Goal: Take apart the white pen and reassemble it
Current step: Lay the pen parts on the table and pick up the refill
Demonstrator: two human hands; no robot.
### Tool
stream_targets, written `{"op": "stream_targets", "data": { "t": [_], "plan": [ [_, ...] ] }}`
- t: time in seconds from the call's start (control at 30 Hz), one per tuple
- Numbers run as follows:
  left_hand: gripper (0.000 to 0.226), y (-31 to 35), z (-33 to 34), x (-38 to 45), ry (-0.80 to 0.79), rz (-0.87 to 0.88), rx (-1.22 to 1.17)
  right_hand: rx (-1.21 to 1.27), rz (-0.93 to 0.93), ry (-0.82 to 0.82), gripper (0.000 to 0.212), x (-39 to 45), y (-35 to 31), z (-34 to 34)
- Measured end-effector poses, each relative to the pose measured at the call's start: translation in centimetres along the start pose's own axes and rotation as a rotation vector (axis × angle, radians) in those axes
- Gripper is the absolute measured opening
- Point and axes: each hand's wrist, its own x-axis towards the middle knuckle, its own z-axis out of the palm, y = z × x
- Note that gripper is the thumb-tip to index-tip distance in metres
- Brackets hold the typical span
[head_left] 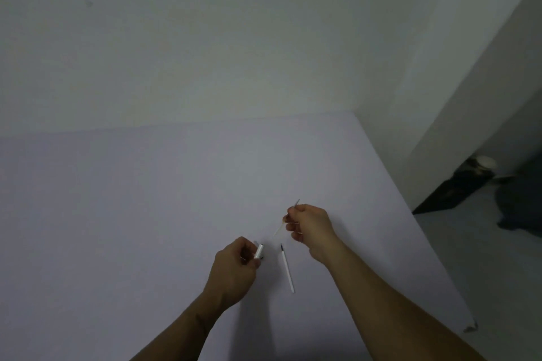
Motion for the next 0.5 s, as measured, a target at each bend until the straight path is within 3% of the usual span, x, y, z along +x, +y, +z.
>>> {"op": "stream_targets", "data": {
  "t": [0.1,0.27,0.5],
  "plan": [
    [0.011,-0.5,0.2,-0.1,0.011,-0.005,0.011,-0.087,0.020,0.061,0.013,0.9,0.4,-2.2],
    [0.010,-1.2,0.5,-0.5,0.009,-0.039,0.026,-0.737,-0.055,0.067,0.016,1.5,4.2,-3.4],
    [0.010,-1.7,1.3,-1.1,0.007,-0.060,-0.012,-1.040,-0.122,0.100,0.020,1.1,5.9,-2.2]
  ]
}}
